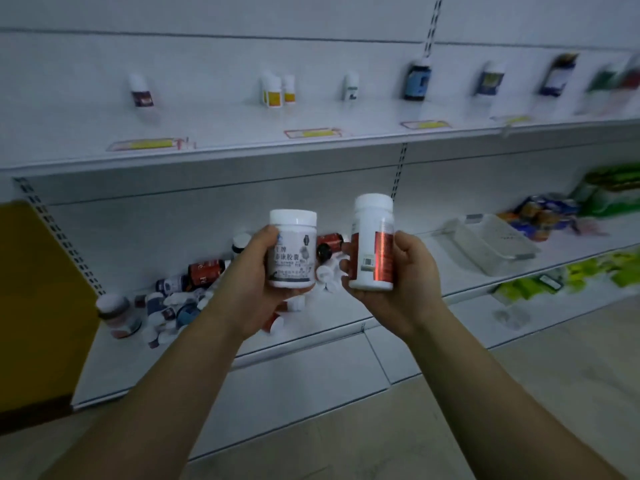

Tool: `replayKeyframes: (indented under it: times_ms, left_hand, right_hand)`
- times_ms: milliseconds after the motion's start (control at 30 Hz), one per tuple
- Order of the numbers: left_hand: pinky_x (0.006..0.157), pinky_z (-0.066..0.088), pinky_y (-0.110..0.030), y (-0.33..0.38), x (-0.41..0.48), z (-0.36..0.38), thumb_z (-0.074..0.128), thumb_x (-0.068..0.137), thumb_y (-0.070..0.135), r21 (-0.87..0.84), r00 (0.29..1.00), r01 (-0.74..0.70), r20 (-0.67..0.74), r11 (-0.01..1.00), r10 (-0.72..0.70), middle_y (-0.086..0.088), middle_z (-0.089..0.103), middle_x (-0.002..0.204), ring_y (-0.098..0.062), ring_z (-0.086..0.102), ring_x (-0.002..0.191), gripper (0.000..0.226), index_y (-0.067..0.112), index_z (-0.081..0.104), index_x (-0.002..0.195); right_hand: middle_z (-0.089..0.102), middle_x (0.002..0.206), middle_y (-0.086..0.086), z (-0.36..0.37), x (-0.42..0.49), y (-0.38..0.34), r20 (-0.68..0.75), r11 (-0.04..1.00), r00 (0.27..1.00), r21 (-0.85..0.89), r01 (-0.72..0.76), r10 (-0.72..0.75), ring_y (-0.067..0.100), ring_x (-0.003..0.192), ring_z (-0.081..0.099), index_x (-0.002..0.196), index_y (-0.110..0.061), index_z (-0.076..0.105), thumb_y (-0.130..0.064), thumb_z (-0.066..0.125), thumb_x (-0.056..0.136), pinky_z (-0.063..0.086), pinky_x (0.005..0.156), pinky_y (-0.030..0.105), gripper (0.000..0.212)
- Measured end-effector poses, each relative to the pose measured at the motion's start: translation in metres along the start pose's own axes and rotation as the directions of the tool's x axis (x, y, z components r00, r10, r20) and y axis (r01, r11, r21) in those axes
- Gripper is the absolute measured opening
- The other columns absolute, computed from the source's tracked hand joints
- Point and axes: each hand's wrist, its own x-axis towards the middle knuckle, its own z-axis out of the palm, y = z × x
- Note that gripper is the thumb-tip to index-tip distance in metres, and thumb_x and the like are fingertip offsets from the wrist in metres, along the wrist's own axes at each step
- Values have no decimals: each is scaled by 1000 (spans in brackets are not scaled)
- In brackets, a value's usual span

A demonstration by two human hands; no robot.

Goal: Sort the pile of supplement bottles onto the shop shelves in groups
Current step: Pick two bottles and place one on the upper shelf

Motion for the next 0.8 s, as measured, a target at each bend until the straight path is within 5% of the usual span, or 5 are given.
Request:
replayKeyframes:
  times_ms: [233, 400, 567, 700, 800]
  left_hand:
    - [54, 57, -34, 6, -6, 81, 34, 98, 30, -15, 983, -13, 185, 1000, 16, -12, 68, 88, -22, 68, 68, 39, 6, 56, 120]
    - [60, 58, -38, -22, 1, 166, 32, 97, 24, -16, 957, -35, 288, 999, 38, -12, 66, 91, -25, 65, 75, 37, 9, 51, 125]
    - [63, 58, -40, -64, 12, 261, 33, 98, 23, 0, 940, -40, 340, 999, 38, -13, 67, 96, -26, 67, 78, 40, 8, 49, 132]
    - [63, 58, -41, -100, 21, 326, 34, 98, 25, -23, 913, -14, 407, 1000, 22, -13, 69, 89, -26, 70, 72, 41, 7, 51, 130]
    - [64, 57, -41, -123, 27, 367, 34, 98, 26, -29, 900, -6, 436, 1000, 19, -13, 69, 90, -27, 69, 74, 42, 5, 50, 131]
  right_hand:
    - [61, 91, 11, -8, -38, -69, -15, 986, 991, -98, 134, -136, 22, 74, 58, 110, -7, 56, -32, 50, 81, 46, 69, 33, 39]
    - [63, 80, 8, -45, -72, -138, -86, 929, 948, -244, 279, -307, 20, 69, 63, 113, -9, 53, -35, 57, 74, 54, 63, 32, 48]
    - [65, 85, 13, -102, -109, -214, -136, 940, 940, -187, 284, -311, 23, 72, 61, 118, -6, 57, -34, 42, 92, 47, 64, 32, 40]
    - [62, 81, 9, -145, -132, -262, -164, 902, 903, -250, 351, -397, 21, 68, 60, 115, -10, 55, -42, 59, 74, 52, 59, 31, 52]
    - [65, 87, 11, -170, -146, -296, -152, 886, 890, -262, 383, -430, 24, 76, 63, 119, -8, 56, -40, 57, 77, 51, 70, 36, 53]
